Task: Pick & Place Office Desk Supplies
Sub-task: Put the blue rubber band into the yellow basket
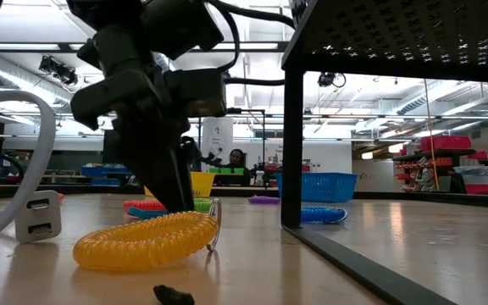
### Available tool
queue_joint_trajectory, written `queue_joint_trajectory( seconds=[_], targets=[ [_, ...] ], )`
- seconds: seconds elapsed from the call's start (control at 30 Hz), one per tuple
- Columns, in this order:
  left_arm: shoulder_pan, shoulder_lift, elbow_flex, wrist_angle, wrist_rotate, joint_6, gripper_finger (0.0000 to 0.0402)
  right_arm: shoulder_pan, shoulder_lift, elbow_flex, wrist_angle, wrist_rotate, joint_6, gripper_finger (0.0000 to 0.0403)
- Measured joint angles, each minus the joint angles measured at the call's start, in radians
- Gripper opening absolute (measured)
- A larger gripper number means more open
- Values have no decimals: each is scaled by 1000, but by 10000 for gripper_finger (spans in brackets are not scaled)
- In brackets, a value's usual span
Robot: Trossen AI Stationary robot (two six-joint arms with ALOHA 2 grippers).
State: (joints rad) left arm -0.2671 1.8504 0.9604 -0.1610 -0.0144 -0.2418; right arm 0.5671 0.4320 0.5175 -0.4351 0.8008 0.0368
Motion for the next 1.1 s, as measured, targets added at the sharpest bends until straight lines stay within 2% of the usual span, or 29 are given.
queue_joint_trajectory(
  seconds=[0.1,0.23,0.3,0.47,0.9,0.97,1.1],
  targets=[
    [-7,14,0,9,-40,-2,118,0,0,0,2,0,0,176],
    [-11,16,-1,26,-49,6,34,0,0,0,5,0,0,176],
    [-17,11,-1,29,-70,5,11,0,0,0,5,0,0,176],
    [-39,14,30,1,-88,25,4,0,0,0,5,-1,0,176],
    [-74,-27,163,-212,-254,110,2,0,0,1,5,-4,0,176],
    [-74,-38,178,-247,-238,130,1,0,0,1,5,-4,0,176],
    [-71,-39,187,-263,-123,164,3,0,0,1,5,-4,0,176]
  ],
)
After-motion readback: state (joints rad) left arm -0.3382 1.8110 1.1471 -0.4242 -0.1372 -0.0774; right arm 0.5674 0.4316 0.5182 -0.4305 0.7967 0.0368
